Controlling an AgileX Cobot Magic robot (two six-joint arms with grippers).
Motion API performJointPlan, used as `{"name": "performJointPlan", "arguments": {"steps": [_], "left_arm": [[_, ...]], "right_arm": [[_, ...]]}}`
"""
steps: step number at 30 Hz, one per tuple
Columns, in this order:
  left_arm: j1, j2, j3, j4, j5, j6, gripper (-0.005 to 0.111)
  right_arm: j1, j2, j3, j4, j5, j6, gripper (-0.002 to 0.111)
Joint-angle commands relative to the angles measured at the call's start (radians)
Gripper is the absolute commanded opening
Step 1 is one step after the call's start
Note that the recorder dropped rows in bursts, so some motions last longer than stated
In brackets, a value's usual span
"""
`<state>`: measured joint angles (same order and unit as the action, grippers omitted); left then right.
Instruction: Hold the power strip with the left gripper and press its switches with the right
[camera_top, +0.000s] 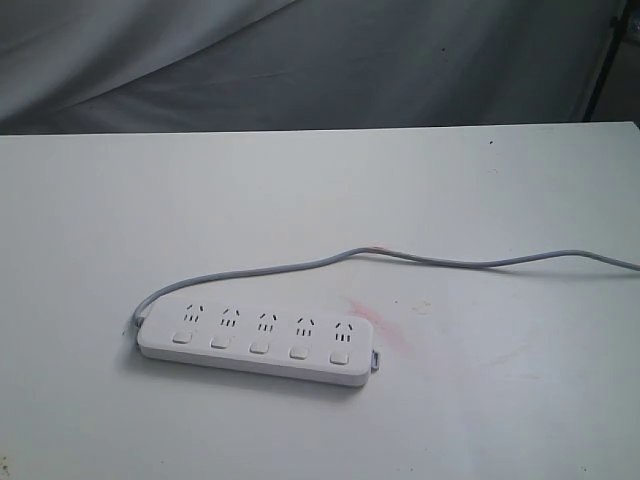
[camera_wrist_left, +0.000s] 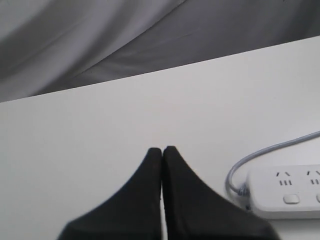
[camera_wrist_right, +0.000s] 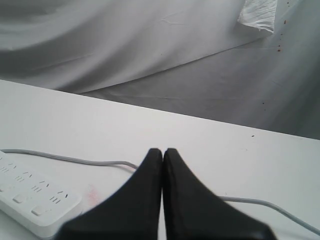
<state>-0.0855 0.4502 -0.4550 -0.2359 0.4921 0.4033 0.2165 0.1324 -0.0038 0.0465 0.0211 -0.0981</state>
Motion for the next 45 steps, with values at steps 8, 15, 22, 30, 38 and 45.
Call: {"name": "performJointPlan", "arguments": {"steps": [8,15,22,30,38,45], "left_arm": [[-0.001,0.004,-0.004,-0.136,0.001,-0.009,0.001],[-0.001,0.037,-0.022,-0.156,0.130,0.058,0.000],[-0.001,0.247,-0.185,-0.143,0.288,0.340,0.000],[-0.001,0.608,-0.423,-0.282,0.391,0.891,0.000],[-0.001,0.888,-0.523,-0.436,0.501,1.359,0.000],[-0.001,1.172,-0.523,-0.527,0.525,1.614,0.003]], "right_arm": [[-0.007,-0.005,0.004,-0.002,-0.001,0.005,0.000],[-0.007,-0.005,0.004,-0.002,-0.001,0.005,0.000],[-0.007,-0.005,0.004,-0.002,-0.001,0.005,0.000],[-0.007,-0.005,0.004,-0.002,-0.001,0.005,0.000],[-0.007,-0.005,0.004,-0.002,-0.001,0.005,0.000],[-0.007,-0.005,0.004,-0.002,-0.001,0.005,0.000]]}}
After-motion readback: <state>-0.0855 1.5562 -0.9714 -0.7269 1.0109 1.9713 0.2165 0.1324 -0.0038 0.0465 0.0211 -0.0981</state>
